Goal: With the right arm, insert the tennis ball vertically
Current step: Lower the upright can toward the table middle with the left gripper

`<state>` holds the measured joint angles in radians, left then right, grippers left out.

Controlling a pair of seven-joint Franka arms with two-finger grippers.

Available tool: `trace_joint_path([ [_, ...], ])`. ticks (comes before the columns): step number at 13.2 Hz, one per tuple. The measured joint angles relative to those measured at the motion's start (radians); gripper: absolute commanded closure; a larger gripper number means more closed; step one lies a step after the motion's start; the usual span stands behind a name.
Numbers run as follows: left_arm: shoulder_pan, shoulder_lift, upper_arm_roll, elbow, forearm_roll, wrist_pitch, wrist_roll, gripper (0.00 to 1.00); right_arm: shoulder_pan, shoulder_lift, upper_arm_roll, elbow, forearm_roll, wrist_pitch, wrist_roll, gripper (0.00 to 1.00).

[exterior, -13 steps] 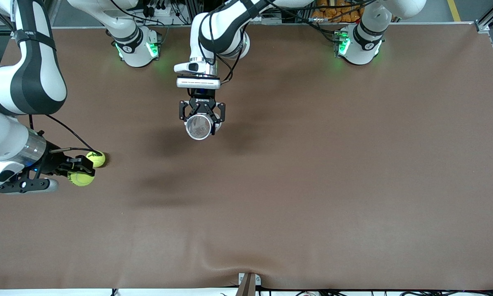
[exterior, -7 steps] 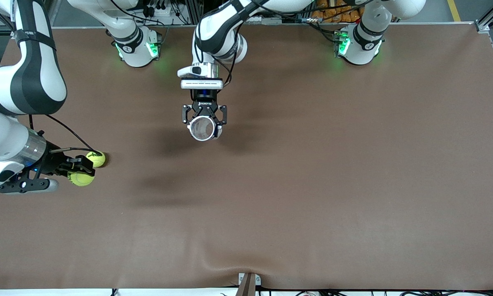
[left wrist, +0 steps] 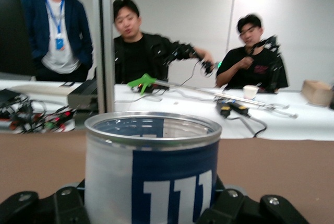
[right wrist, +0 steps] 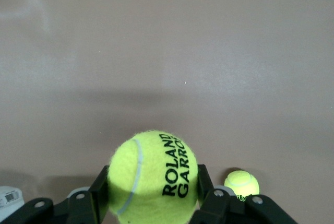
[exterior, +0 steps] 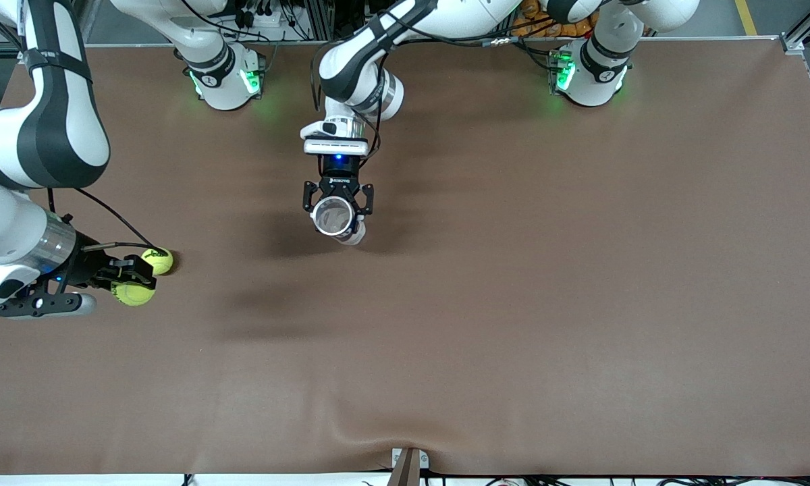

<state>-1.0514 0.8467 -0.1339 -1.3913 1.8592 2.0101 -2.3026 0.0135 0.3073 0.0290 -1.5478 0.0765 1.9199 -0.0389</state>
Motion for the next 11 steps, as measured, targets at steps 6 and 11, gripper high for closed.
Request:
trace_joint_path([
  [6, -0.002, 0.041, 0.006, -0.019, 0.134, -0.068, -0.098, 0.23, 0.0, 0.0, 0.0, 0.0, 0.0, 0.0, 0.0, 0.64],
  [11, -0.005, 0.058, 0.011, -0.03, 0.178, -0.074, -0.115, 0.21, 0.0, 0.0, 0.0, 0.0, 0.008, 0.0, 0.0, 0.64],
])
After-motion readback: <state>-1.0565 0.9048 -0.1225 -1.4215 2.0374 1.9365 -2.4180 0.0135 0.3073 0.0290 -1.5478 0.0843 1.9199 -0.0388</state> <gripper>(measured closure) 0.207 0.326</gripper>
